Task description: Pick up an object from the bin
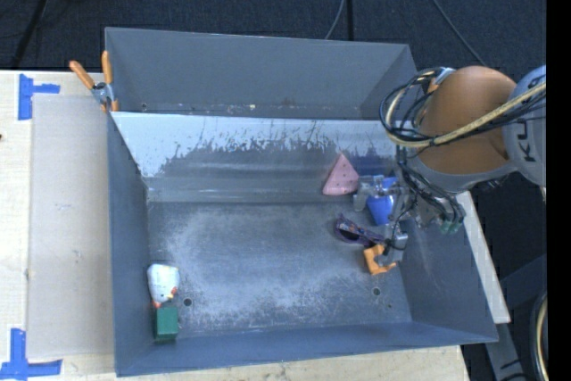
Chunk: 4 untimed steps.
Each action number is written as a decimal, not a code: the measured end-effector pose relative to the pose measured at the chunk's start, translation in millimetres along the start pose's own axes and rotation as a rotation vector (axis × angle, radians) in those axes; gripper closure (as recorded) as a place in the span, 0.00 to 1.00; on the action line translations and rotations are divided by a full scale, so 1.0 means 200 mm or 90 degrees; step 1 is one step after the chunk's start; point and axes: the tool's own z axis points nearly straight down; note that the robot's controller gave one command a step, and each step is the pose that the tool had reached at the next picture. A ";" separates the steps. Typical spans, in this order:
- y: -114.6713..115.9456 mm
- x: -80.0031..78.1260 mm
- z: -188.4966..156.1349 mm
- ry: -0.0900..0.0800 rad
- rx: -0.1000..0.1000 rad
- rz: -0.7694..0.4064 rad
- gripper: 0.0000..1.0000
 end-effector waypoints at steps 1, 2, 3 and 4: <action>-0.06 0.07 0.00 0.006 -0.003 -0.008 0.00; -0.04 0.01 0.09 0.001 0.000 -0.079 0.00; -0.04 -0.03 0.31 0.003 -0.003 -0.178 0.00; -0.09 -0.03 0.37 0.000 -0.001 -0.283 1.00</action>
Offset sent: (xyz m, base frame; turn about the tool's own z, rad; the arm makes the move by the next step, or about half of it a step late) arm 0.0075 0.0034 -0.0355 -0.1967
